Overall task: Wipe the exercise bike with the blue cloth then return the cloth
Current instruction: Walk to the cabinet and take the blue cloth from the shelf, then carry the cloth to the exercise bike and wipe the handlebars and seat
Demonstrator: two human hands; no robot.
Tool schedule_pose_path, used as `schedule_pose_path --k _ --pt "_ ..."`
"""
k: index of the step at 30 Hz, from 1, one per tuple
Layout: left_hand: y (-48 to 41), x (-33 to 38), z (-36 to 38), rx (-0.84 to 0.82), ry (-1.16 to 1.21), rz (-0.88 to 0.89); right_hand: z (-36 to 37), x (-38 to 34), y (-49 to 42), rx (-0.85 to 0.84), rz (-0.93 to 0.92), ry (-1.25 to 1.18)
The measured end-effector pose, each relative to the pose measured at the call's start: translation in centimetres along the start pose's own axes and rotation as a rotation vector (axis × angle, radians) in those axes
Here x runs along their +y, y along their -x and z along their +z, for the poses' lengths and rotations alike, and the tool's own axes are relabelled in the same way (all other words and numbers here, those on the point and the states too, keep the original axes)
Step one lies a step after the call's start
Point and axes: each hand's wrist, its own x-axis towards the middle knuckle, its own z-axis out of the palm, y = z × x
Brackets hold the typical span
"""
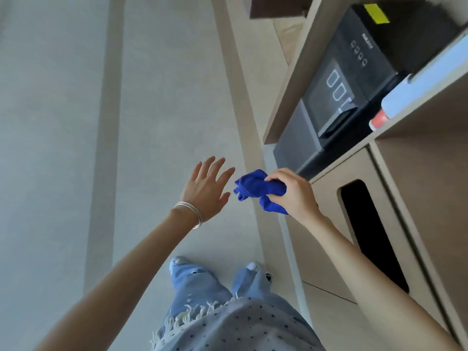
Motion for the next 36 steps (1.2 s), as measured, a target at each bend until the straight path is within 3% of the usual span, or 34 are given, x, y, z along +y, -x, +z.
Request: schedule_pose_path --k 5,12,21,31,36 --pt "6.0 -9.1 -0.3 -0.050 -0.041 -0.162 7.2 -6.4 -4.4 -0.146 -0.095 -0.021" --pt "15.4 -20.1 -0.9 -0.105 -0.021 -0.425 17.3 -16.5 -9.3 -0.295 -0.358 0.181" --pt "25.2 -27.9 -0.6 -0.104 0.049 -0.805 26.5 -28.1 -13.7 -0.417 -0.706 0.284" --pt "28.4 -34.8 -1.4 -0.150 0.115 -1.156 35.6 -36.4 -21.7 -0.623 -0.924 0.268" --pt "26.2 -41.3 -3.8 -0.085 0.136 -1.261 39.2 -41.3 -28.0 -0.658 -0.976 0.214"
